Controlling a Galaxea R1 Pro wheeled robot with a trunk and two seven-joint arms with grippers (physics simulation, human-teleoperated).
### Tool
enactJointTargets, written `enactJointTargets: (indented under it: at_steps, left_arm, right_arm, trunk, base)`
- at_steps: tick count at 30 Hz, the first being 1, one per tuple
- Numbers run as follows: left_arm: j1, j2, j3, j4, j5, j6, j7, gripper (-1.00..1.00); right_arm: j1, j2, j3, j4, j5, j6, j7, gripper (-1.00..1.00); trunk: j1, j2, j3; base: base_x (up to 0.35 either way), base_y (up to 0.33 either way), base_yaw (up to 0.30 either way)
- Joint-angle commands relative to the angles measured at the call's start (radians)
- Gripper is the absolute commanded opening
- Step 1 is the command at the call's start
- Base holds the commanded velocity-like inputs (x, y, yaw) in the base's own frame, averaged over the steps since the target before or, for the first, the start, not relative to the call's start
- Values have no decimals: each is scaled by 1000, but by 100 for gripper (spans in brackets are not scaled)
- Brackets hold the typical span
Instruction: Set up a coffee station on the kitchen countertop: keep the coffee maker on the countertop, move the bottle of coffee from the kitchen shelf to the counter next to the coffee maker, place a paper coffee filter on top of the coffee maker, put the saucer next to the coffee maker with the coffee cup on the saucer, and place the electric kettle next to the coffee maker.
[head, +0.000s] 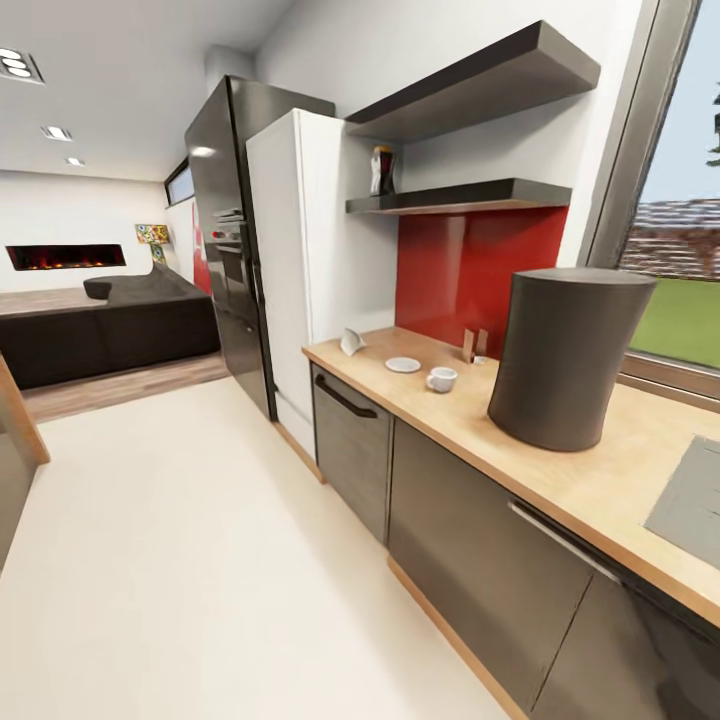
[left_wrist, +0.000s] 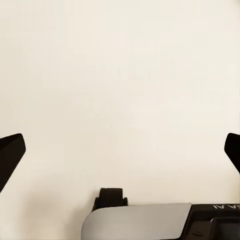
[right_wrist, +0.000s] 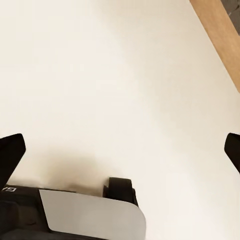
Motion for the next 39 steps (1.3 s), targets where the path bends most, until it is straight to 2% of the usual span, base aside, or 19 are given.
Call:
enactJointTargets:
  at_steps: [1, 12, 39]
  left_arm:
    - [0, 0, 1, -1, 0, -2, 0, 100]
    - [0, 0, 1, -1, 0, -2, 0, 100]
    - [0, 0, 1, -1, 0, -2, 0, 100]
  right_arm:
    - [-1, -1, 5, 0, 1, -3, 0, 100]
    - [-1, -1, 5, 0, 1, -3, 0, 100]
    - [-1, 3, 5, 7, 1, -1, 1, 100]
  trunk:
    - [1, 0, -1]
    - [1, 0, -1]
    - [1, 0, -1]
  base:
    - [316, 108, 0]
    - [304, 145, 0]
    - [256, 222, 0]
